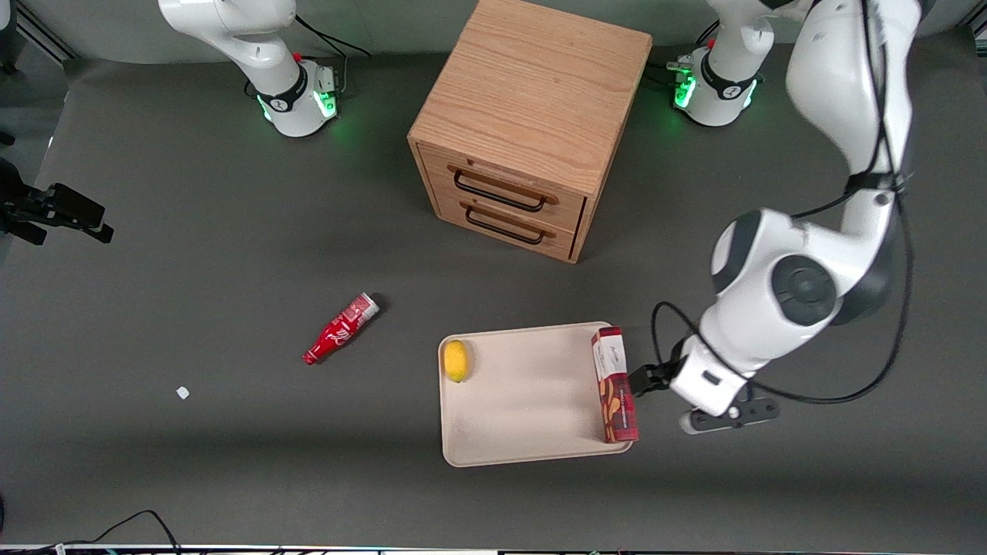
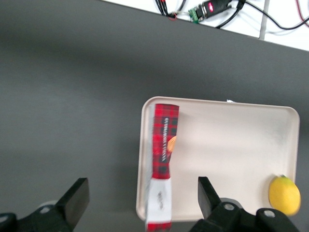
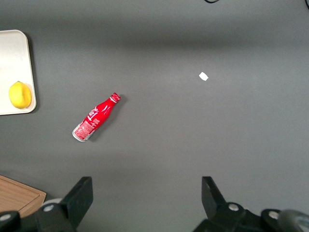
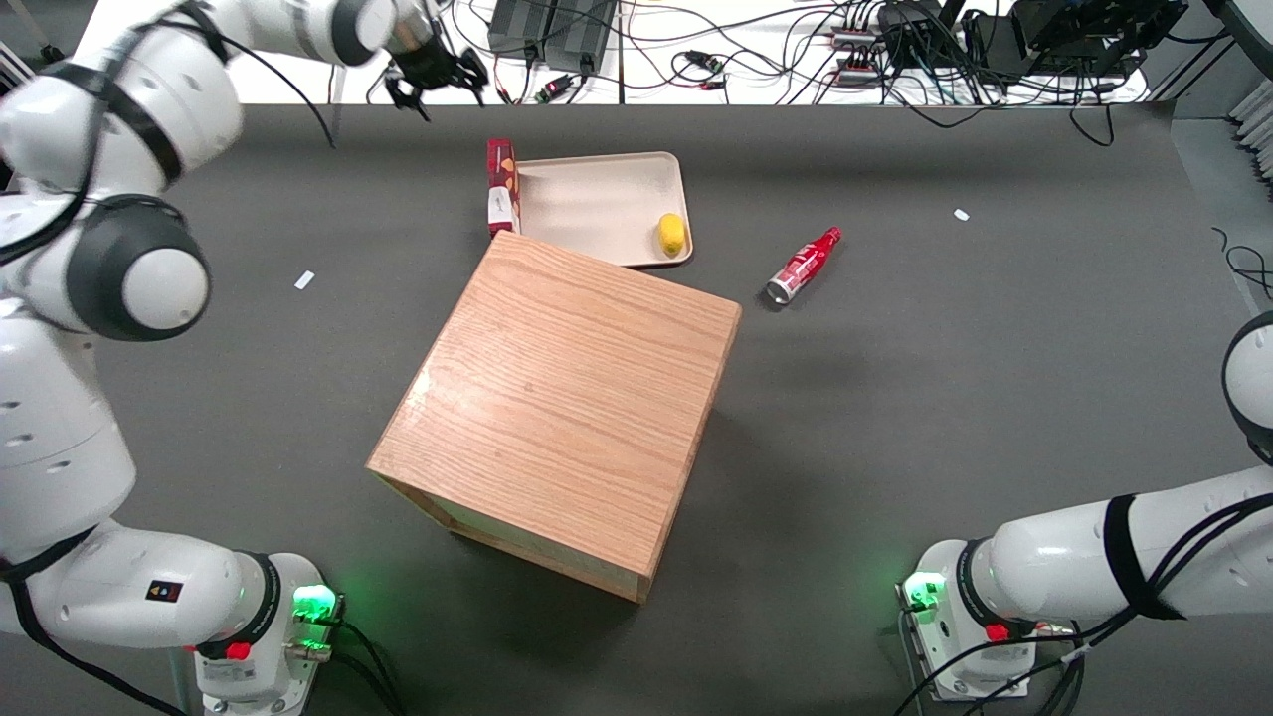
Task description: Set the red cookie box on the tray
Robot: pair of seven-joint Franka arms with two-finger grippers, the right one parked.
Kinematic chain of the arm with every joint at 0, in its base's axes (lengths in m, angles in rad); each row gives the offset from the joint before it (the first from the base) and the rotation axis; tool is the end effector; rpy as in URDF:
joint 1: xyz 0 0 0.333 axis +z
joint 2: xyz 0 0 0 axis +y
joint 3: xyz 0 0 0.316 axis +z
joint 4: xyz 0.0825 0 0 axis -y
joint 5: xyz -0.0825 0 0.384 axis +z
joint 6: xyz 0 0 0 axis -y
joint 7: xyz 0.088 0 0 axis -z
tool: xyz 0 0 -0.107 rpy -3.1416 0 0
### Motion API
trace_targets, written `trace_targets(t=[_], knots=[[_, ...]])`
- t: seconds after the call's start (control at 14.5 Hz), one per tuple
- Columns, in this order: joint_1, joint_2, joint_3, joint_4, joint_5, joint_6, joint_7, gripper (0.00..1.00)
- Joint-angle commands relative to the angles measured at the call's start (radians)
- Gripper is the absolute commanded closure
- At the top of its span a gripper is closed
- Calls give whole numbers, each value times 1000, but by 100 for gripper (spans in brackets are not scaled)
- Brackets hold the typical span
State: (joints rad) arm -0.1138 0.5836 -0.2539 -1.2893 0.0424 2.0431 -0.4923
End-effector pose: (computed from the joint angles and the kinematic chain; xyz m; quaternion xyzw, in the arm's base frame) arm 0.7038 -0.2212 0.4349 0.9912 0.0806 0.0654 0.0823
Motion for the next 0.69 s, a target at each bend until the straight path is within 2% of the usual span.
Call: trace_targets(t=[0.0, 0.28, 0.62], knots=[[78, -178, 2, -136, -70, -87, 142, 0], [176, -333, 2, -191, -75, -277, 211, 0], [304, -548, 25, -352, -69, -340, 386, 0]])
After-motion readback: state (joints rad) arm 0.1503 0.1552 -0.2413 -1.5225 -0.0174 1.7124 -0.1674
